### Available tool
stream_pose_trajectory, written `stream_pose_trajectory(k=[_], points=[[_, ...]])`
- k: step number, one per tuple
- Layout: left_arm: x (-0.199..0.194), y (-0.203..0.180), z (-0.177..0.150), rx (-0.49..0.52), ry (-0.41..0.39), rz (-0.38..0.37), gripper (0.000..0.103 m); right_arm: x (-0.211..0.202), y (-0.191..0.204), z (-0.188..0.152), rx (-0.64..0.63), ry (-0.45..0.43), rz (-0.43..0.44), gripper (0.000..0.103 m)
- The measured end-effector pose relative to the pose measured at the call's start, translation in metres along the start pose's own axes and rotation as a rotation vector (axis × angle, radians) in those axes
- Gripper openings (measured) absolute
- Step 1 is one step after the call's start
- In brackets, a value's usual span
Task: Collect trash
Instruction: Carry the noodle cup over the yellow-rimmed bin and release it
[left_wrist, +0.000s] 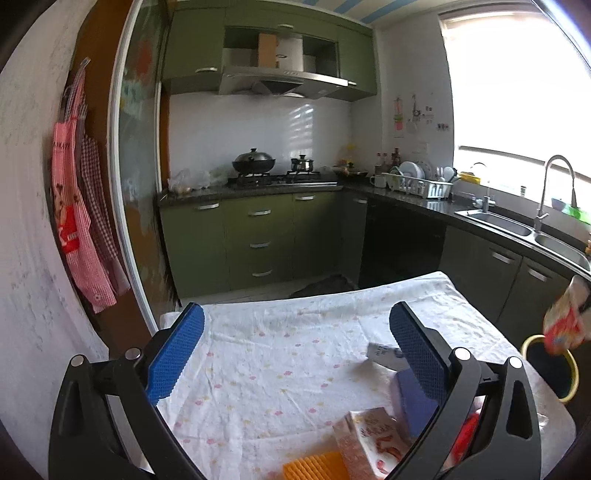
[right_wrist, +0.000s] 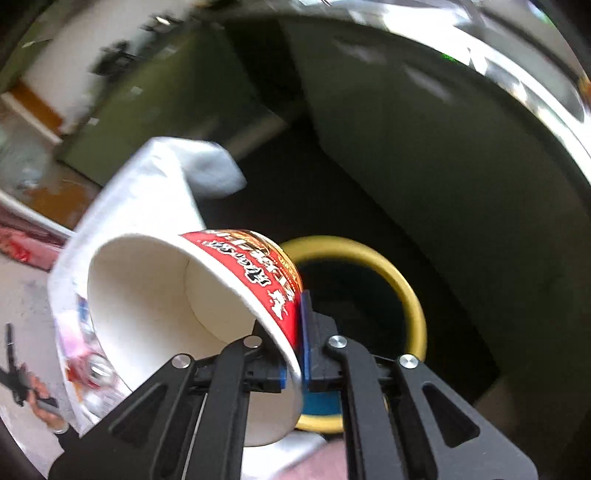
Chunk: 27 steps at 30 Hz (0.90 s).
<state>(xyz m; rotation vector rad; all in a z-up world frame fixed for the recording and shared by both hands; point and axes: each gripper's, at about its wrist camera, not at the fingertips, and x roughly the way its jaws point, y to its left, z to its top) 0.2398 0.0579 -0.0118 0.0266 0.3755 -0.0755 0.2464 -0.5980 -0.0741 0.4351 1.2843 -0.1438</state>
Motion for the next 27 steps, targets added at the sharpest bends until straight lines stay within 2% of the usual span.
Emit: stream_pose_trajectory(k=[4,9,11,13,14,15,19,27], points=[[-0.038,-0.014,0.012,0.014,0.014,-0.039,0.099,0.053,-0.024,-0.005,0.025,0.092,-0.004,0.007],[-0.083,-0.035,0.010,0.049,0.017,-0.043,0.099,0.113,-0.023,0.006,-0.019,0.185,-0.032,0.008],[-0.099,-0.042,0.007,0.052,0.031,-0.051,0.099,0.128,-0.016,0.004,-0.043,0.203,-0.033,0.012],[-0.112,-0.049,0.003,0.047,0.048,-0.066,0.099,0.138,-0.013,0.008,-0.049,0.203,-0.059,0.029],[-0.116,-0.052,0.002,0.046,0.054,-0.068,0.099,0.140,-0.011,0.009,-0.058,0.198,-0.086,0.038],[-0.119,-0.054,0.000,0.045,0.061,-0.067,0.099,0.139,-0.010,0.012,-0.068,0.186,-0.102,0.038],[-0.132,-0.063,-0.005,0.049,0.078,-0.072,0.099,0.126,-0.004,0.008,-0.092,0.127,-0.073,0.038],[-0.150,-0.073,-0.018,0.086,0.156,-0.147,0.099,0.087,0.001,-0.030,-0.154,0.046,0.043,0.042]])
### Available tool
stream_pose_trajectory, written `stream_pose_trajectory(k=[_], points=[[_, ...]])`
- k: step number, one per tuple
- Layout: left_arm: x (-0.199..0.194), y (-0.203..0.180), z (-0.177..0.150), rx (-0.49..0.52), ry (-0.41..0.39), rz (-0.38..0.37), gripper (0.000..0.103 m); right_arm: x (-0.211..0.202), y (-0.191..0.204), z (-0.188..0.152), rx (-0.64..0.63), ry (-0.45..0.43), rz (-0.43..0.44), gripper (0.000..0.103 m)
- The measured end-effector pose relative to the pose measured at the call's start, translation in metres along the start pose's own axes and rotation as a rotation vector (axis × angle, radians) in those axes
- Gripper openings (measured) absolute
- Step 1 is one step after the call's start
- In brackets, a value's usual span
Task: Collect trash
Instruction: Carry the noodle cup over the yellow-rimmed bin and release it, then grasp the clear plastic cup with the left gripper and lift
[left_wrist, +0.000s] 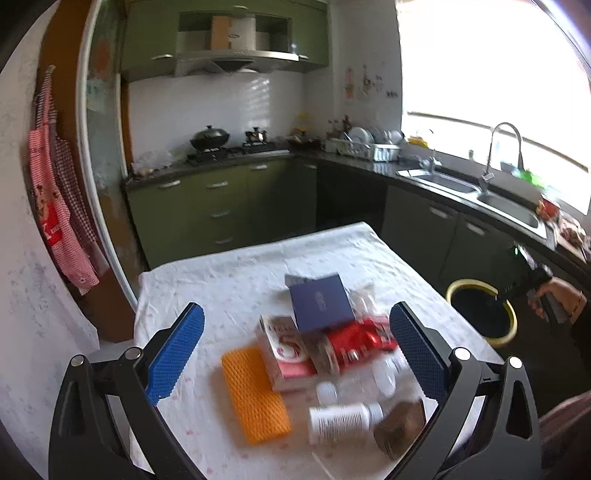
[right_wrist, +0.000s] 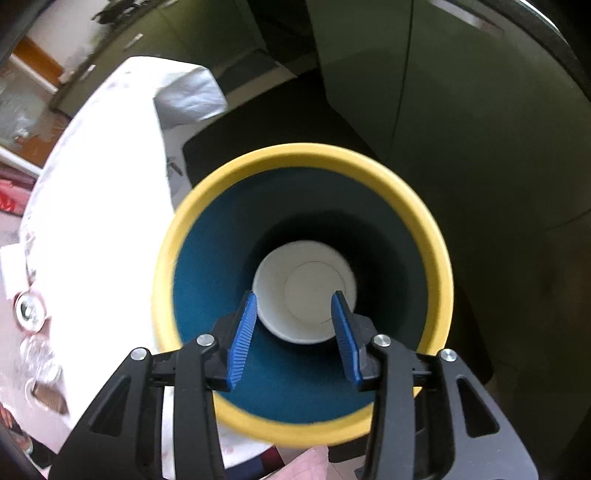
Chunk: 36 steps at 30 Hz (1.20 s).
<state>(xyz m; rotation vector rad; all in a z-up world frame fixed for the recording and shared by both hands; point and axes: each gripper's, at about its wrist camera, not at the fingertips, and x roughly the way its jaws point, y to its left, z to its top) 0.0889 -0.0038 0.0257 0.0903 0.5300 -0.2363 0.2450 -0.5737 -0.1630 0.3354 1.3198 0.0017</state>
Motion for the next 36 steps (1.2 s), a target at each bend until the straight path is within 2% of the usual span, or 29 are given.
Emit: stream_pose_trajectory(k=[3,6,8,11,16,21,24,27,32,36], points=[[-0.009,-0.003,-0.010,0.053,0.041,-0.076,0.099,-0.003,0.005,-0.009,-0.019,-0.010,0.027,0.044],[-0.021,-0.006,-0.028,0.165,0.109,-0.209,0.099,0.001,0.008,-0.011,-0.035,-0.015,0.045,0.044],[-0.022,-0.008,-0.039,0.240,0.160,-0.269,0.099,0.000,0.008,-0.013,-0.039,-0.018,0.056,0.045],[-0.024,-0.012,-0.063,0.354,0.245,-0.323,0.099,0.003,0.010,-0.014,-0.043,-0.018,0.064,0.046],[-0.012,-0.019,-0.101,0.481,0.365,-0.397,0.099,0.009,0.018,-0.015,-0.046,-0.015,0.067,0.046],[0.011,-0.026,-0.124,0.586,0.442,-0.406,0.098,0.003,0.023,-0.020,-0.060,-0.017,0.069,0.046],[0.026,-0.024,-0.132,0.615,0.481,-0.416,0.093,-0.006,0.020,-0.027,-0.070,-0.018,0.069,0.047],[0.036,-0.023,-0.136,0.620,0.501,-0.434,0.086,-0.009,0.019,-0.029,-0.070,-0.018,0.067,0.047],[0.050,-0.021,-0.145,0.631,0.537,-0.433,0.082,-0.006,0.021,-0.029,-0.075,-0.011,0.068,0.048],[0.059,-0.019,-0.149,0.621,0.560,-0.429,0.068,-0.004,0.023,-0.029,-0.081,-0.011,0.077,0.048]])
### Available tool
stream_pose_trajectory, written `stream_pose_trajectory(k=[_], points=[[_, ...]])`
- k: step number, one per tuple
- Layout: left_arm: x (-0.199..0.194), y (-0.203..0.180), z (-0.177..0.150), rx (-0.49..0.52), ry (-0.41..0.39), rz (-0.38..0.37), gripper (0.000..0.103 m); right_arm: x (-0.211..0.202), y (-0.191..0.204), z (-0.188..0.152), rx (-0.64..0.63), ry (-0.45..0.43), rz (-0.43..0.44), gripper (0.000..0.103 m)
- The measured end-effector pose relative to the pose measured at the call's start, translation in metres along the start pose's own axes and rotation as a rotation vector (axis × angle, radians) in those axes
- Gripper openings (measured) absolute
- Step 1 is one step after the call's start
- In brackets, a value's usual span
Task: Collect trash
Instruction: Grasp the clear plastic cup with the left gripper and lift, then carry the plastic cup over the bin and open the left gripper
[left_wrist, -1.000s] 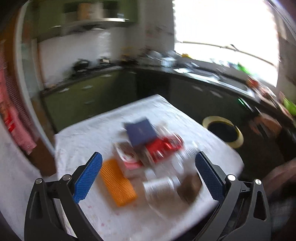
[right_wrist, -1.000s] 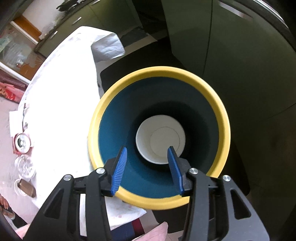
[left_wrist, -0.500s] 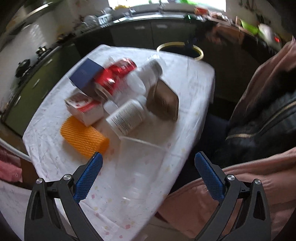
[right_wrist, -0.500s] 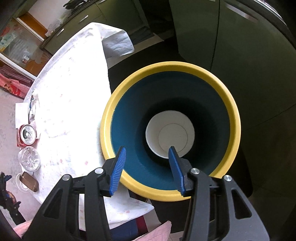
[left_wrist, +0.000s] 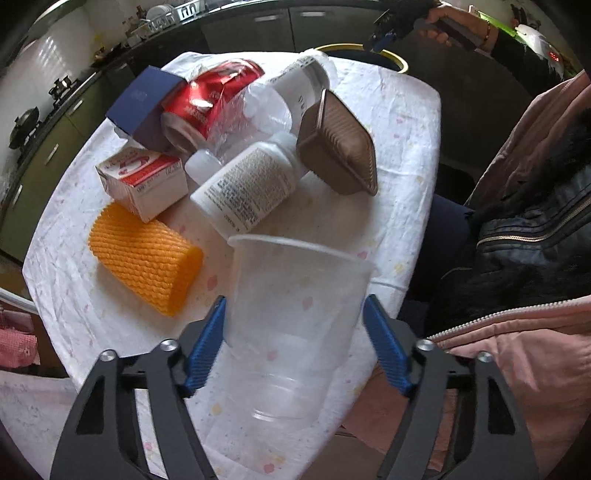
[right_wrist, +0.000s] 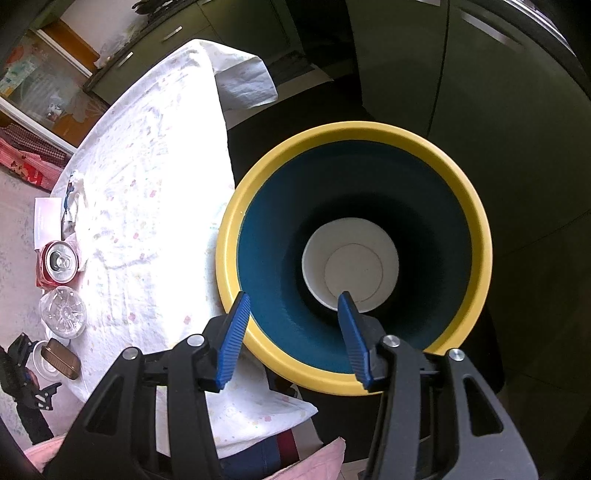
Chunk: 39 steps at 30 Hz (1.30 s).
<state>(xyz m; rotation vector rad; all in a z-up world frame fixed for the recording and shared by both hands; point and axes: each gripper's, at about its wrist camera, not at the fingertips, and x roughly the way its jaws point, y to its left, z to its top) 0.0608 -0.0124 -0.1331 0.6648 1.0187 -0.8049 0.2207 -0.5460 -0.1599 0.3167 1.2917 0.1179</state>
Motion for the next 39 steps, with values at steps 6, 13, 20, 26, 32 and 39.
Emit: stream_pose_trajectory(k=[6,13,20,26,32,39], points=[[-0.006,0.008,-0.004,-0.089,-0.063,-0.059,0.061,0.004,0.000,-0.002,-0.004,0.004,0.013,0.048],[-0.040,0.011,0.003,-0.144,-0.169,-0.015,0.061,-0.001,-0.010,-0.007,0.012,-0.014,0.031,0.048],[-0.068,0.001,0.060,-0.134,-0.256,0.033,0.062,-0.023,-0.023,-0.019,0.029,-0.073,0.024,0.048],[-0.067,-0.014,0.155,-0.052,-0.294,-0.047,0.062,-0.051,-0.045,-0.039,0.047,-0.141,0.005,0.048],[-0.025,-0.038,0.280,0.054,-0.256,-0.144,0.062,-0.076,-0.077,-0.071,0.087,-0.192,-0.007,0.048],[0.057,-0.072,0.395,0.105,-0.150,-0.215,0.062,-0.090,-0.115,-0.108,0.148,-0.220,-0.008,0.048]])
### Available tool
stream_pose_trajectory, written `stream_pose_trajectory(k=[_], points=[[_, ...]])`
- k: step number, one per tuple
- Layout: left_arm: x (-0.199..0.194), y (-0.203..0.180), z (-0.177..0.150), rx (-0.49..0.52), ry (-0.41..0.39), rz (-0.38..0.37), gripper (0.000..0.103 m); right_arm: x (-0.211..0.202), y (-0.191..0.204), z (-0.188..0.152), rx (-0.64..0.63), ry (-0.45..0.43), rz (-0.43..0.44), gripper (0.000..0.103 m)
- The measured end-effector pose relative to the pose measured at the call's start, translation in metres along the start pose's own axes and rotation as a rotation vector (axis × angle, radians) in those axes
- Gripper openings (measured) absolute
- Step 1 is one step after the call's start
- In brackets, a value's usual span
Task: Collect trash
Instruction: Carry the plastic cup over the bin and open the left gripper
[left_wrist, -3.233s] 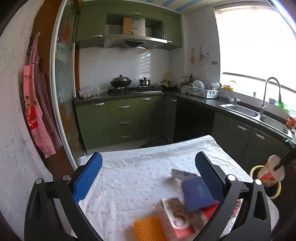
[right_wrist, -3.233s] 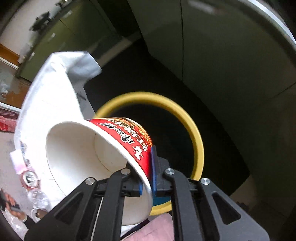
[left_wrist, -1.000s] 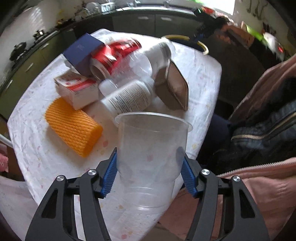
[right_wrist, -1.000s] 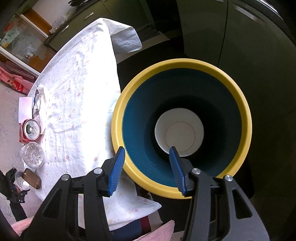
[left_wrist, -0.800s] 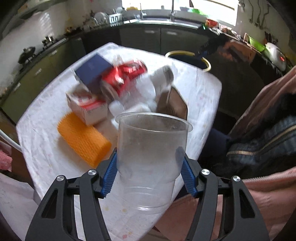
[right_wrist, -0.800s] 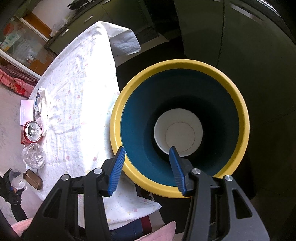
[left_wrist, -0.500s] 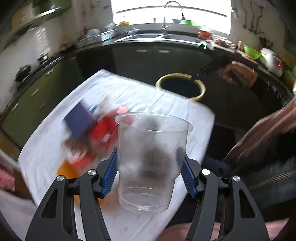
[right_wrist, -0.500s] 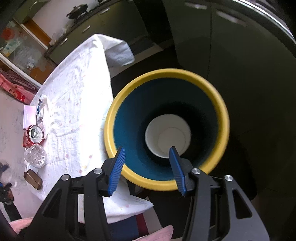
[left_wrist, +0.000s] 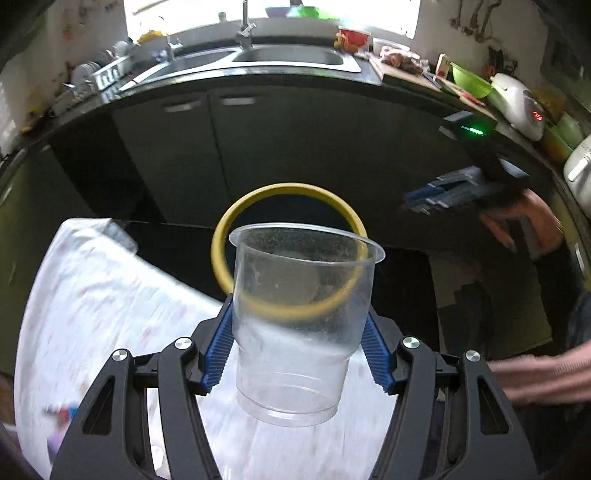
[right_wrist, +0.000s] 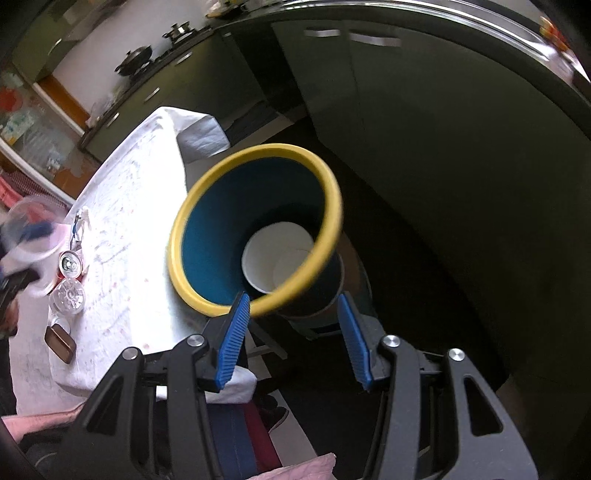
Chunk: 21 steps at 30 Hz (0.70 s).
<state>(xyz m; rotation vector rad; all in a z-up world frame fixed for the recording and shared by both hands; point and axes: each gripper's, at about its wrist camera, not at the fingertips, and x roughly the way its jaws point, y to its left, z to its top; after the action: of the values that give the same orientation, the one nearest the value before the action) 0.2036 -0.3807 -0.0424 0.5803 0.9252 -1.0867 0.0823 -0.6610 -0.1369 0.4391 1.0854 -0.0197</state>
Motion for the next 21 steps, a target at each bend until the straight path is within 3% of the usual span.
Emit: stream_pose_trajectory(k=[2,6,12,16,18,21], points=[[0.033,-0.005,0.023,0.004,0.031,-0.027,0.062,-0.003,-0.010,-0.005,0.016,-0.002,0.000,0.048],[0.092,-0.013,0.055,0.025,0.082,-0.009,0.063,-0.005,-0.031,-0.014,0.051,0.002,-0.001,0.053],[0.133,-0.010,0.073,-0.014,0.101,0.021,0.072,-0.004,-0.046,-0.019,0.076,0.006,0.009,0.058],[0.117,-0.007,0.073,-0.043,0.064,0.040,0.074,-0.005,-0.046,-0.023,0.068,0.007,0.009,0.058],[0.085,-0.001,0.065,-0.075,0.010,0.040,0.075,-0.005,-0.044,-0.024,0.063,0.003,0.009,0.059],[0.034,0.000,0.050,-0.116,-0.085,0.059,0.085,0.001,-0.032,-0.024,0.044,0.005,0.007,0.060]])
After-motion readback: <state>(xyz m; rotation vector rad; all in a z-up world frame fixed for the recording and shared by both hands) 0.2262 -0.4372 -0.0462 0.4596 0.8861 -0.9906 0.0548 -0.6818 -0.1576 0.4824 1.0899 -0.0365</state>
